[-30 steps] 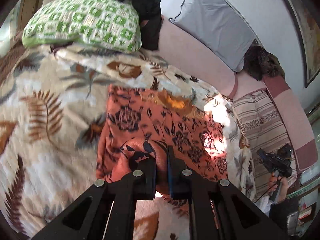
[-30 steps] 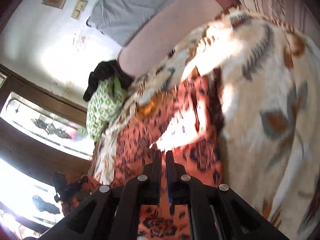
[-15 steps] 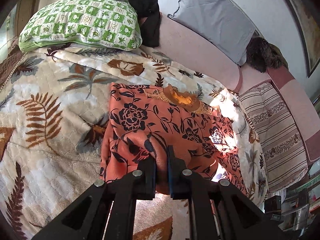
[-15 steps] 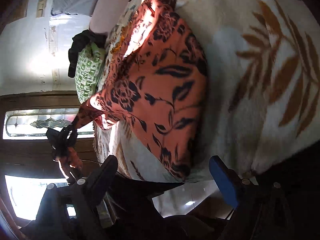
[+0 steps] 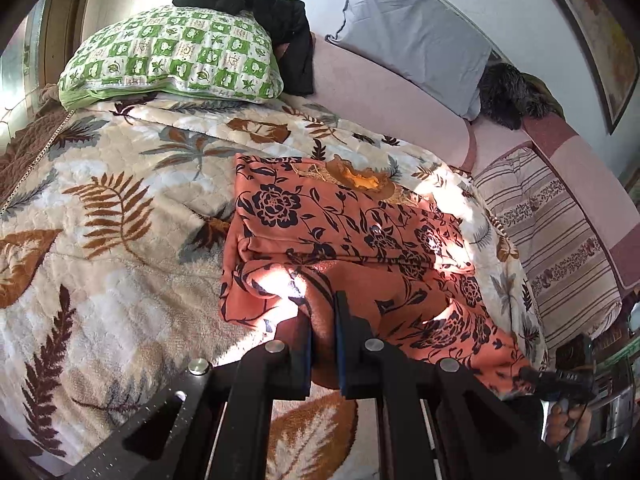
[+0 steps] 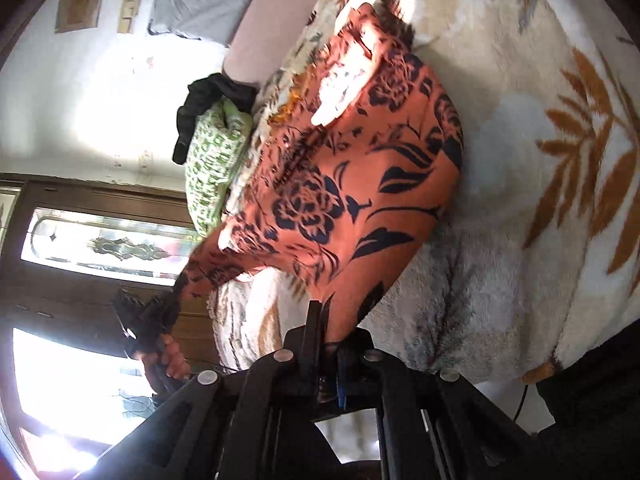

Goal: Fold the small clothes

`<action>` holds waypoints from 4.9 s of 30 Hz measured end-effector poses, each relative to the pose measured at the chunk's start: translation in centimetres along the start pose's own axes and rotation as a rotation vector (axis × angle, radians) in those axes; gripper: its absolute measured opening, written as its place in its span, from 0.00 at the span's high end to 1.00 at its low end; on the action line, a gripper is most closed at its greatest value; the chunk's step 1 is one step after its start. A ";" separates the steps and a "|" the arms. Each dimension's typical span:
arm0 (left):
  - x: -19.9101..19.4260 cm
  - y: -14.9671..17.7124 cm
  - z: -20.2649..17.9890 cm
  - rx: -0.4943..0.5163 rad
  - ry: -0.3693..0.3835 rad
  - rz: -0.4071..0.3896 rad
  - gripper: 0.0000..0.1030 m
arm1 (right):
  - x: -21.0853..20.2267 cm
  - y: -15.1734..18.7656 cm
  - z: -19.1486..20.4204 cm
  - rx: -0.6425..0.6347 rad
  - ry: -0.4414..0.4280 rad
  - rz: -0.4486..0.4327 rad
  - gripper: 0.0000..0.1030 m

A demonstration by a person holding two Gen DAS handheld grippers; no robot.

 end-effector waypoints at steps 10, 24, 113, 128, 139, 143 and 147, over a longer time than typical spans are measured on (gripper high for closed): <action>3.4 -11.7 0.9 -0.025 0.126 -0.085 0.90 | -1.8 -18.5 7.3 -0.138 -0.167 -0.179 0.95; 13.6 -8.2 10.0 -0.084 -0.181 0.056 0.30 | 8.2 -22.8 0.6 -0.242 0.247 -0.101 0.27; 13.7 -3.9 8.7 0.029 -0.345 0.067 0.97 | 7.5 -19.9 2.5 -0.540 0.755 -0.215 0.89; 4.7 0.3 1.7 0.029 -0.159 -0.101 0.33 | 2.6 -8.5 4.5 -0.177 0.005 -0.049 0.17; 8.0 6.2 -1.0 0.053 -0.208 0.038 0.27 | -1.5 0.0 -0.8 0.082 0.046 -0.217 0.15; 6.5 5.9 -3.2 0.074 -0.163 -0.069 0.22 | 0.5 2.0 -3.4 0.241 0.022 -0.217 0.15; 12.6 8.7 -0.4 0.038 -0.269 0.155 0.21 | 1.4 -0.1 -6.1 0.395 -0.014 -0.288 0.16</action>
Point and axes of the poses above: each gripper's, at about its wrist camera, not at the fingertips, and x roughly the way its jaws point, z to its left, y to its underside, the point moved 2 cm from there along x, roughly the way its jaws point, and after that the axes turned 6 degrees about y, right-handed, at the moved point
